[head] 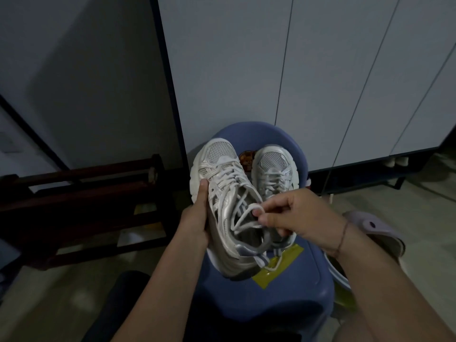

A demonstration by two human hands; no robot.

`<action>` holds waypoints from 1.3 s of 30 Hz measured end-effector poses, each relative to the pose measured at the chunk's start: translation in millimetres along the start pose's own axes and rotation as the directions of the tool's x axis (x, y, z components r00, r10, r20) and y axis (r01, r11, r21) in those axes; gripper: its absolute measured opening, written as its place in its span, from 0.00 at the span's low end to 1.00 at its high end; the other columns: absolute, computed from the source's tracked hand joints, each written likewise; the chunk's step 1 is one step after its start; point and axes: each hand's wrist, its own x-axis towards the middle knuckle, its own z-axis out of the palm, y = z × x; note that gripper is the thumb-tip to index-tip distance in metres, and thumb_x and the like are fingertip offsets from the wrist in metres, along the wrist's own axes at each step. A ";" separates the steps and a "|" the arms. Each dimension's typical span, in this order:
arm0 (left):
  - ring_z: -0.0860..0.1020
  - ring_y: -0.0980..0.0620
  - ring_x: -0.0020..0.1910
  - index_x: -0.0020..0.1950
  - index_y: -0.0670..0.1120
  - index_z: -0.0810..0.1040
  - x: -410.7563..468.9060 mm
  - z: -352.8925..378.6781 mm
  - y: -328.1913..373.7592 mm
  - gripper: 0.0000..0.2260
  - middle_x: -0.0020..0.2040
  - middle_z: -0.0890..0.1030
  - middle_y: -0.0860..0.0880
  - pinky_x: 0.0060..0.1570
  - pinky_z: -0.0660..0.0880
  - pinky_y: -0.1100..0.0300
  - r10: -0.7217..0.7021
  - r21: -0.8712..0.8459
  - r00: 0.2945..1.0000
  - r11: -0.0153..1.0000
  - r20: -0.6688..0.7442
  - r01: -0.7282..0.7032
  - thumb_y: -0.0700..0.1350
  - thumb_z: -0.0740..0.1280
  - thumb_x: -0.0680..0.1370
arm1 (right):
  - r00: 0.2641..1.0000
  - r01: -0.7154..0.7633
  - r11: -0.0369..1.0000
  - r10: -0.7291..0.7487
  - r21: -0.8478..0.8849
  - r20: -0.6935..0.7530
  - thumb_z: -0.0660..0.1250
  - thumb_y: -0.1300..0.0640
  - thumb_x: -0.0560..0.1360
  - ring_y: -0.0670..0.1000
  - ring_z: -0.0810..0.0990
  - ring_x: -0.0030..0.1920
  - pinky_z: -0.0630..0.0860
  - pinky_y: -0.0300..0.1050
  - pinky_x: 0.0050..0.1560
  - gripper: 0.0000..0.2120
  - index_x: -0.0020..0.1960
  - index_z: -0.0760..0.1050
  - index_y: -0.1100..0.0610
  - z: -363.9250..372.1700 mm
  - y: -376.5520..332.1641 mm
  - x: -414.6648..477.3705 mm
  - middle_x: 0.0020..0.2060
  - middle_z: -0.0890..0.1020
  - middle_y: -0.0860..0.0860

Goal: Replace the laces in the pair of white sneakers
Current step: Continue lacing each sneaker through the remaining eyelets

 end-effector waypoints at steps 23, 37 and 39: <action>0.82 0.47 0.43 0.61 0.41 0.80 -6.2 2.9 6.4 0.30 0.50 0.84 0.43 0.36 0.76 0.59 0.061 0.082 0.998 0.995 0.010 -0.062 0.64 0.70 0.71 | 0.976 0.059 0.998 -0.058 0.000 0.212 0.58 0.33 0.71 0.54 0.82 0.52 0.78 0.52 0.57 0.34 0.50 0.79 0.65 16.3 3.8 2.7 0.50 0.82 0.60; 0.83 0.46 0.51 0.65 0.44 0.77 12.8 -0.5 3.2 0.33 0.54 0.84 0.44 0.50 0.80 0.53 0.227 0.116 0.969 0.964 0.097 -0.238 0.68 0.67 0.70 | 0.995 -0.100 0.957 0.103 0.272 0.004 0.65 0.47 0.74 0.36 0.80 0.50 0.78 0.33 0.45 0.19 0.64 0.73 0.47 23.6 36.8 35.0 0.53 0.81 0.43; 0.82 0.47 0.55 0.72 0.46 0.70 17.4 0.7 3.7 0.50 0.61 0.81 0.45 0.53 0.80 0.53 0.225 0.193 0.962 0.948 0.155 -0.253 0.76 0.68 0.60 | 0.994 -0.087 0.949 0.105 0.302 -0.041 0.67 0.46 0.73 0.44 0.80 0.56 0.78 0.43 0.54 0.21 0.65 0.73 0.47 31.7 43.9 43.1 0.56 0.81 0.46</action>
